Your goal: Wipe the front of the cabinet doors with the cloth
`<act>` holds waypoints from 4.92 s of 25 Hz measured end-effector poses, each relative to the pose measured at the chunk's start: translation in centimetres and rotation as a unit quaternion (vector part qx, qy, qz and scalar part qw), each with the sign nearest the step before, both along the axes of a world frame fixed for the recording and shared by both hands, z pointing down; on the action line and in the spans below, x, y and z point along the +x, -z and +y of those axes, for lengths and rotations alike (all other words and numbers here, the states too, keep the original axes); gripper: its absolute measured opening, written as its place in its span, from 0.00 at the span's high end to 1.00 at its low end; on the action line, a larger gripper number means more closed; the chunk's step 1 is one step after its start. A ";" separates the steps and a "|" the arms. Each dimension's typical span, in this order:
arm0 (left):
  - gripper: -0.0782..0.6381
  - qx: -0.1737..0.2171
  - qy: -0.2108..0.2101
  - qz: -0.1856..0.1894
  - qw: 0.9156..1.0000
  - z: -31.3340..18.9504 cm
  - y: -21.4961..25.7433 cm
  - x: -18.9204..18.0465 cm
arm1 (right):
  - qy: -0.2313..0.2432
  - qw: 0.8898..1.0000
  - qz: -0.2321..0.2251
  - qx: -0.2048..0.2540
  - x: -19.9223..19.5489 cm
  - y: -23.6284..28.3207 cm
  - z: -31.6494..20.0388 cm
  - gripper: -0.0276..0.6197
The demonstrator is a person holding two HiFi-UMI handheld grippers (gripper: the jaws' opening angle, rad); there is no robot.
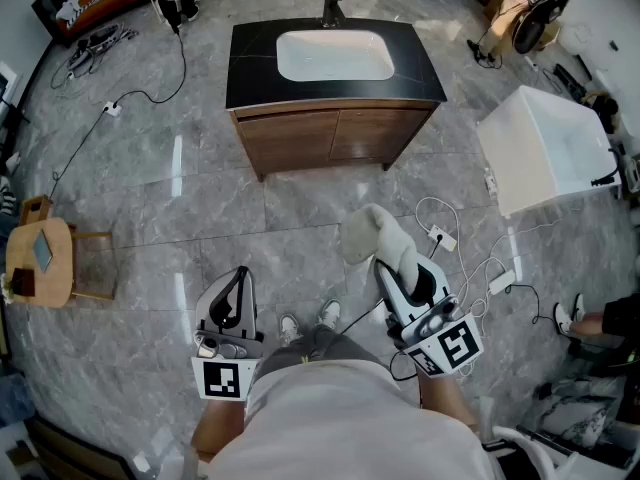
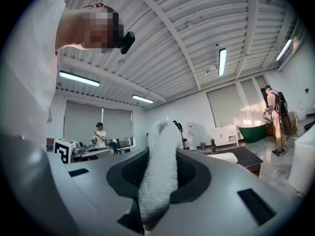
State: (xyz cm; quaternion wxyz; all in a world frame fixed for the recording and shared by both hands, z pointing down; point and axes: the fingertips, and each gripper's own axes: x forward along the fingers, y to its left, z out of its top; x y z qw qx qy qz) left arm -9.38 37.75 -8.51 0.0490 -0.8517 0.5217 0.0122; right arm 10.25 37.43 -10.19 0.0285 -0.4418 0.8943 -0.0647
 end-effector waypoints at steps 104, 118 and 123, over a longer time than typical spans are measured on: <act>0.87 -0.016 0.115 0.002 0.993 -42.9 -43.7 -10.7 | 0.270 0.962 0.017 0.024 -24.9 -46.9 -48.1 0.80; 0.87 0.030 0.127 0.005 0.991 -44.5 -50.9 -12.6 | 0.238 0.970 0.017 0.047 -27.6 -54.0 -53.8 0.80; 0.87 0.038 0.107 0.000 0.994 -45.5 -51.7 -10.7 | 0.219 0.974 0.014 0.056 -25.2 -54.3 -54.7 0.80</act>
